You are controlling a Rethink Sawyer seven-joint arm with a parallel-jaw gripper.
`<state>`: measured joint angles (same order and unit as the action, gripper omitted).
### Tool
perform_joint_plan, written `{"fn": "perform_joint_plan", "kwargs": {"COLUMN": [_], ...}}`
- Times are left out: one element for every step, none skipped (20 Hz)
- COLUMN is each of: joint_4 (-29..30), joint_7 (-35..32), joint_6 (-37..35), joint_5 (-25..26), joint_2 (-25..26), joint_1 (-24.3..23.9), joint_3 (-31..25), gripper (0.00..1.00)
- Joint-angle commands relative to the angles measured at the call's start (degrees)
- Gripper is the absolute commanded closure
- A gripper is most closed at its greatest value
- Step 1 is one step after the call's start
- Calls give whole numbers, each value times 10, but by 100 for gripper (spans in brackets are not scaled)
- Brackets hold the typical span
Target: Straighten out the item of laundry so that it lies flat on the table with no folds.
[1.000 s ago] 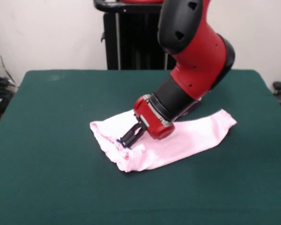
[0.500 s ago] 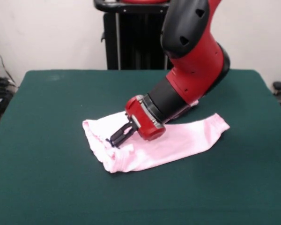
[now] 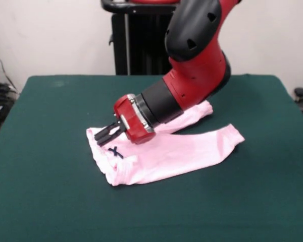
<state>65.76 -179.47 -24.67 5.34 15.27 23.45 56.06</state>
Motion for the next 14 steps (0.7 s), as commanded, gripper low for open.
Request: {"fn": "perform_joint_plan", "kwargs": {"joint_4": [-25, -25, -23, -19, -15, -10, 1, 11, 25, 34, 44, 50, 59, 63], "joint_7": [-140, -138, -135, -129, -122, -113, -95, -74, -47, -26, -4, 12, 29, 42], "joint_6": [-29, -28, -24, -16, -9, -2, 12, 21, 27, 22, 16, 6, -2, -12], "joint_5": [-56, -58, -59, -61, -62, -62, -62, -59, -56, -52, -48, -44, -41, -38], "joint_2": [35, 36, 34, 26, 19, 9, -14, -38, -68, -89, -115, -133, -154, -171], "joint_1": [18, 18, 16, 14, 12, 10, 4, -2, -11, -16, -23, -27, -34, -39], "joint_3": [15, 16, 14, 6, -2, -13, -38, -61, -92, -109, -131, -143, -161, -173], "gripper": [100, 100, 100, 100, 100, 100, 100, 100, 100, 100, 100, 100, 100, 100]}}
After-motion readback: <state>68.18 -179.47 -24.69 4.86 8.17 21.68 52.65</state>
